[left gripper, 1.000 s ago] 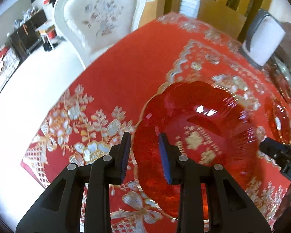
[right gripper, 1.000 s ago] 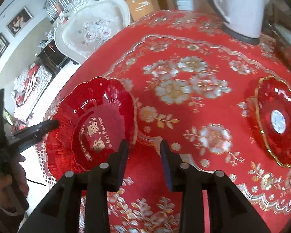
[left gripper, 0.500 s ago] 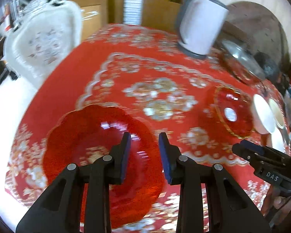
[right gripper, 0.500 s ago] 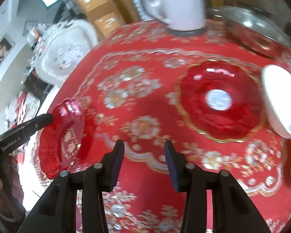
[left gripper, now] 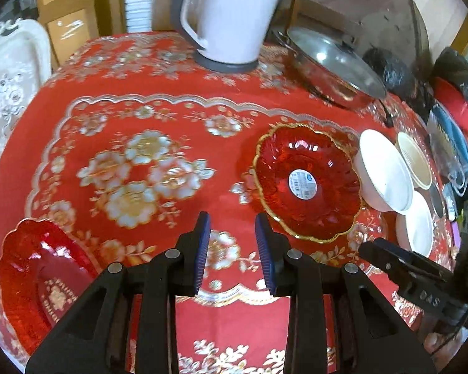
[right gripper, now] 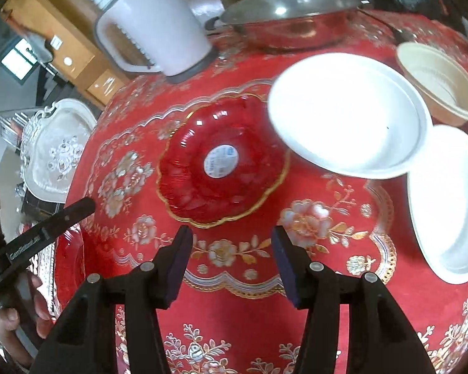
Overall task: Organize plates and bowls
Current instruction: 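Move both tools to the small red plate with the white sticker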
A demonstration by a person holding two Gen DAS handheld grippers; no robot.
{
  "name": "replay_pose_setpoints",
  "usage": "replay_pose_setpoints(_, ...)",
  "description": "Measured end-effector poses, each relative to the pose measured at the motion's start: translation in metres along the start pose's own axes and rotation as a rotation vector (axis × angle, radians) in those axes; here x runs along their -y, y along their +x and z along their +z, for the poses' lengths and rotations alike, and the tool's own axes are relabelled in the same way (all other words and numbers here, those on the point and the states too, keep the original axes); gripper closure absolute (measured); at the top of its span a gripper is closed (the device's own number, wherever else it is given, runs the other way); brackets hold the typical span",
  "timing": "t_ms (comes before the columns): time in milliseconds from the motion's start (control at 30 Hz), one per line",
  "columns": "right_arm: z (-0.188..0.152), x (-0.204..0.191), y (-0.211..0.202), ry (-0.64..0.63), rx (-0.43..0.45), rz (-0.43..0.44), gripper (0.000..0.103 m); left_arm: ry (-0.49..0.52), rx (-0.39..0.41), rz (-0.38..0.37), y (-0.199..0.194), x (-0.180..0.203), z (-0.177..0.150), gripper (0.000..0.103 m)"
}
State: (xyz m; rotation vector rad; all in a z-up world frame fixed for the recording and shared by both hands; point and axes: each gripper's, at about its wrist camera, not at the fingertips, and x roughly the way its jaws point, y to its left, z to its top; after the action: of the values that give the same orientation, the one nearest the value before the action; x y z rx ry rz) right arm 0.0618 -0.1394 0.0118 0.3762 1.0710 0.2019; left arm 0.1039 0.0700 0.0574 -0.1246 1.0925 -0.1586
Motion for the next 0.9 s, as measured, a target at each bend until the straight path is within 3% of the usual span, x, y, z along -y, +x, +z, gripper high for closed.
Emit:
replay_pose_setpoints(200,0.0,0.008,-0.004,-0.002,0.008,-0.006,0.05,-0.022,-0.021,-0.062,0.013,0.007,0.003,0.073)
replay_pose_setpoints(233,0.0,0.01,-0.004,-0.001,0.009,-0.006,0.05,-0.023,-0.018,-0.064,0.014,0.008,0.003,0.066)
replay_pose_setpoints(267,0.0,0.012,-0.004,0.001,0.009,-0.006,0.05,-0.021,-0.012,-0.062,0.015,0.009,0.004,0.049)
replay_pose_setpoints(333,0.002,0.015,-0.004,0.007,0.01,-0.007,0.05,-0.028,-0.006,-0.071,0.015,0.01,0.006,0.027)
replay_pose_setpoints(500,0.006,0.02,0.0,0.018,0.008,-0.009,0.05,-0.03,0.016,-0.004,0.017,0.006,0.013,0.026)
replay_pose_setpoints(900,0.025,0.021,0.019,0.064,-0.002,0.007,0.05,0.007,-0.016,0.066,0.049,0.01,0.046,0.026)
